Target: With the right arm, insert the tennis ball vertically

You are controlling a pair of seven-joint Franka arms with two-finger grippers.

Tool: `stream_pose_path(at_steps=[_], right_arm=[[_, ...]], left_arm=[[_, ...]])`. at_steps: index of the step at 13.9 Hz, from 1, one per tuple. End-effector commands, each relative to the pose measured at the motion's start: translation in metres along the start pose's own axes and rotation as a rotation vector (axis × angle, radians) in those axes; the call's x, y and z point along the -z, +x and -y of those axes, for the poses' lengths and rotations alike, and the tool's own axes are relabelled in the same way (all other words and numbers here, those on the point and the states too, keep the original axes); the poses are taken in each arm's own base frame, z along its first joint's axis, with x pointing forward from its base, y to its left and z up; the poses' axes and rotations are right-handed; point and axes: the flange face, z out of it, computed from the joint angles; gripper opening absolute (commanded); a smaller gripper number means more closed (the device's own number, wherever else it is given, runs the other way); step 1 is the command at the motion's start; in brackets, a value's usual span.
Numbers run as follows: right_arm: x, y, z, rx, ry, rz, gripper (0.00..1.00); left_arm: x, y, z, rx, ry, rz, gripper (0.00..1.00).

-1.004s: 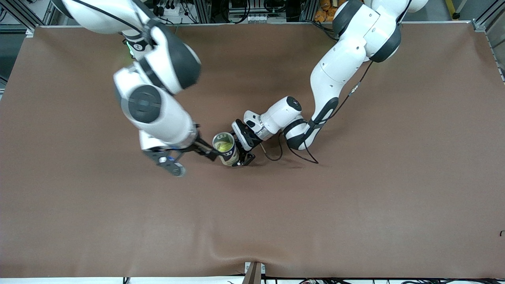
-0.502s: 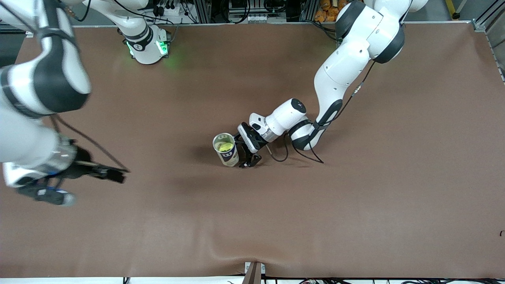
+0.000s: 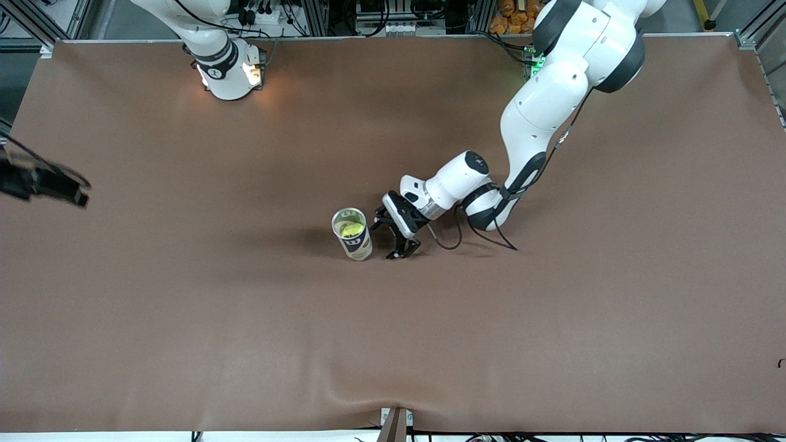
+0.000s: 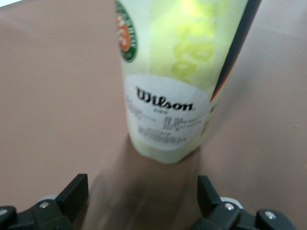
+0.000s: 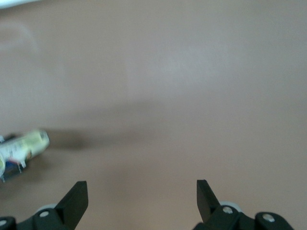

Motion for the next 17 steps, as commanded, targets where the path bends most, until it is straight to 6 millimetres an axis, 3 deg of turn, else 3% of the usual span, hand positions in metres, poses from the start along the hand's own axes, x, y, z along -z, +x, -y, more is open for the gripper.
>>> stream_pose_path(at_steps=[1,3,7,8,10,13,17], right_arm=[[0.002,-0.041,0.001,0.014,-0.047,0.039,1.0],[-0.004,-0.051,-0.007,0.024,-0.064,0.037,1.0],[-0.02,-0.05,0.001,0.037,-0.068,-0.035,1.0],[-0.018,-0.053,-0.007,0.023,-0.069,-0.039,1.0],[-0.021,-0.053,-0.016,0.057,-0.065,-0.058,1.0],[-0.021,-0.051,-0.013,0.087,-0.066,-0.074,1.0],[-0.018,-0.048,-0.009,0.102,-0.071,-0.082,1.0]], left_arm=[[0.033,0.0,0.009,0.028,-0.005,0.012,1.0],[0.037,-0.002,0.023,0.047,0.01,0.011,1.0],[0.054,0.0,0.072,0.107,0.072,0.041,1.0],[0.057,0.004,0.08,0.132,0.074,0.055,1.0],[0.071,0.009,0.107,0.201,0.086,0.091,1.0],[0.095,0.014,0.142,0.254,0.121,0.19,1.0],[0.133,0.068,0.192,0.31,0.183,0.456,1.0]])
